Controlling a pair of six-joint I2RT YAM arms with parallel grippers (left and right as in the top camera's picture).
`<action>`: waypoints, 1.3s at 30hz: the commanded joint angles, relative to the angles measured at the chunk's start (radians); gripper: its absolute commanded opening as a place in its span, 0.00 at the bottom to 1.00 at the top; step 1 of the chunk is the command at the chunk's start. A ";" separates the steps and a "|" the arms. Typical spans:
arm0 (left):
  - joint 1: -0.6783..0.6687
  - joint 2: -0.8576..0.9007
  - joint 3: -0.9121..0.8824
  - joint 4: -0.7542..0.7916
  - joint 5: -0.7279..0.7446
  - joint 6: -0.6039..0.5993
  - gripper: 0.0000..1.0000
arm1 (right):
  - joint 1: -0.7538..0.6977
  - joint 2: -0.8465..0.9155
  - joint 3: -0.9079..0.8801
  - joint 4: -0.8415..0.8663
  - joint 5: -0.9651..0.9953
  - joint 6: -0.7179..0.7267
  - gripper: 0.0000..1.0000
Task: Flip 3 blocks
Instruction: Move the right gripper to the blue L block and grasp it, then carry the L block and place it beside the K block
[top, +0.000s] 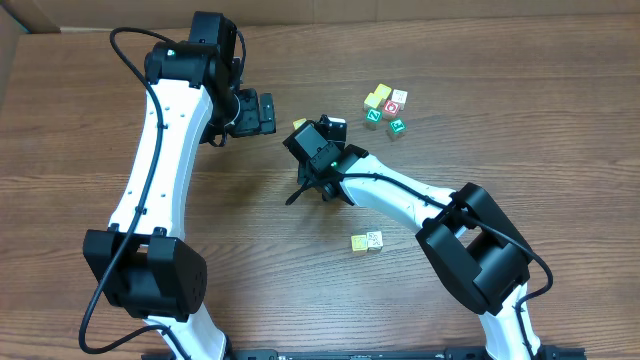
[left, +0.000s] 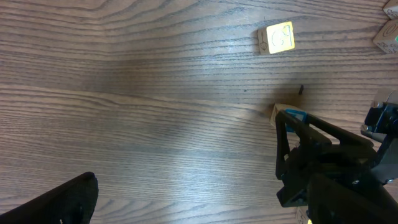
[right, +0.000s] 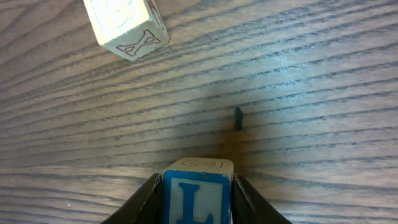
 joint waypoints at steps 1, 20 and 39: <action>-0.004 0.008 0.002 0.003 -0.007 -0.014 1.00 | -0.005 -0.027 0.015 -0.040 -0.030 -0.004 0.34; -0.004 0.008 0.002 0.003 -0.007 -0.014 1.00 | 0.088 -0.154 0.015 -0.459 -0.212 -0.082 0.33; -0.004 0.008 0.002 0.003 -0.007 -0.014 1.00 | 0.162 -0.153 0.001 -0.612 -0.214 -0.071 0.74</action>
